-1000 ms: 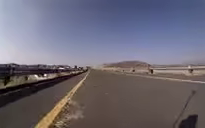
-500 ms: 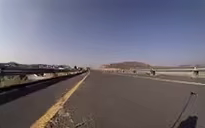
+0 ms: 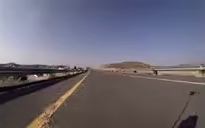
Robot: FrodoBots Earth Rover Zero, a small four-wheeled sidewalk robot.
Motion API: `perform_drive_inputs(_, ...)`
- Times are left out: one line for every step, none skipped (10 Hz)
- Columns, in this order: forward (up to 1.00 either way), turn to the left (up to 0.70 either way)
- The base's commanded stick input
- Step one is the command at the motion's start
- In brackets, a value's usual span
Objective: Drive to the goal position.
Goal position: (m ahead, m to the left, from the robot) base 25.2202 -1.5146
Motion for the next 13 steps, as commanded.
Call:
perform_drive_inputs(0.85, 0.0)
perform_drive_inputs(0.85, 0.0)
perform_drive_inputs(0.85, 0.0)
perform_drive_inputs(0.85, 0.0)
perform_drive_inputs(0.85, 0.01)
perform_drive_inputs(0.85, 0.02)
perform_drive_inputs(0.85, 0.02)
perform_drive_inputs(0.85, 0.3)
perform_drive_inputs(0.85, 0.19)
perform_drive_inputs(0.85, 0.0)
perform_drive_inputs(0.85, 0.0)
perform_drive_inputs(0.85, 0.0)
perform_drive_inputs(0.85, 0.0)
